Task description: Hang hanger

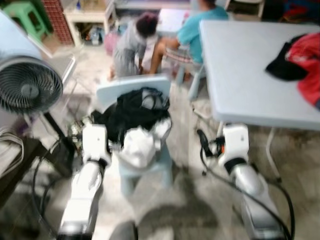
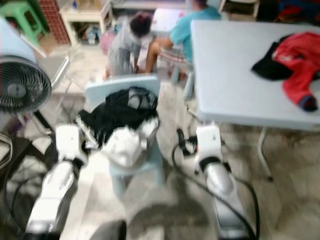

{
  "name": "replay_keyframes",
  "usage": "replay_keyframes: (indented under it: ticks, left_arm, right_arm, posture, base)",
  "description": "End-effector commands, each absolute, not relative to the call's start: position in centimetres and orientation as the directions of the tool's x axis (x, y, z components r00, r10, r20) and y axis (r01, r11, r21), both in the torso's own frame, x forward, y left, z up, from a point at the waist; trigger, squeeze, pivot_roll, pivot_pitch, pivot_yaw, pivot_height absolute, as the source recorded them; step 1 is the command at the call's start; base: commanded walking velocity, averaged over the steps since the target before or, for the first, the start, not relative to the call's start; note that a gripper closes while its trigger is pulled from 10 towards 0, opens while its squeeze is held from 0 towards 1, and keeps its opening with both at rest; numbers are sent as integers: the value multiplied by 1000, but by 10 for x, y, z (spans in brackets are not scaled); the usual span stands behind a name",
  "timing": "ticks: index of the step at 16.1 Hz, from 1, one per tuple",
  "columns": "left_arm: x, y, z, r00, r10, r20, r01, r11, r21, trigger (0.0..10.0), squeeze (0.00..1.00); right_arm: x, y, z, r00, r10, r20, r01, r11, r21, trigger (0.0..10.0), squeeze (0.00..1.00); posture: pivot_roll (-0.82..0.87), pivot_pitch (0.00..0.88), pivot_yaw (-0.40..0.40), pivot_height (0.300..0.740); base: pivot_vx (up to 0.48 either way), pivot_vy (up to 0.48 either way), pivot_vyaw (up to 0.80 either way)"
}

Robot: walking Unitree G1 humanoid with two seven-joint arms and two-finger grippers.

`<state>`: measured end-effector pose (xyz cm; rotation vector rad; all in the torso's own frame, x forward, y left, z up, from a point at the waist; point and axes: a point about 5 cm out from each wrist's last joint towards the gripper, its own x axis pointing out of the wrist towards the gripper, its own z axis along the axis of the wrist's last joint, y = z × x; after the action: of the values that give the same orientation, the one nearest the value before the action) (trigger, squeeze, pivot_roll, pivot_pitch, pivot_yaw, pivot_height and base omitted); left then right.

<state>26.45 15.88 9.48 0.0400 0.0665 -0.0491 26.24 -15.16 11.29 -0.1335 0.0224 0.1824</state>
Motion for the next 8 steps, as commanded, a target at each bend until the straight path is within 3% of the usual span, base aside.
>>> replay_keyframes:
  ticks: [1, 3, 8]
  left_arm:
    - [263, 155, 100, 996, -79, -39, 80, 997, 25, 10000, 0]
    - [264, 155, 100, 996, -83, -40, 83, 996, 15, 10000, 0]
    - [267, 153, 103, 995, -98, -27, 98, 995, 9, 10000, 0]
  right_arm:
    - [260, -157, 114, 985, 171, -25, -173, 976, -131, 10000, 0]
    - [261, -155, 115, 984, 175, -23, -177, 975, -131, 10000, 0]
    - [262, -154, 115, 984, 180, -19, -181, 975, -131, 10000, 0]
  posture:
    - [-9, 91, -37, 740]
    - [-7, 90, -35, 740]
    - [-11, 86, -32, 740]
  base:
    - [0, 0, 0]
    - [0, 0, 0]
    - [271, 0, 0]
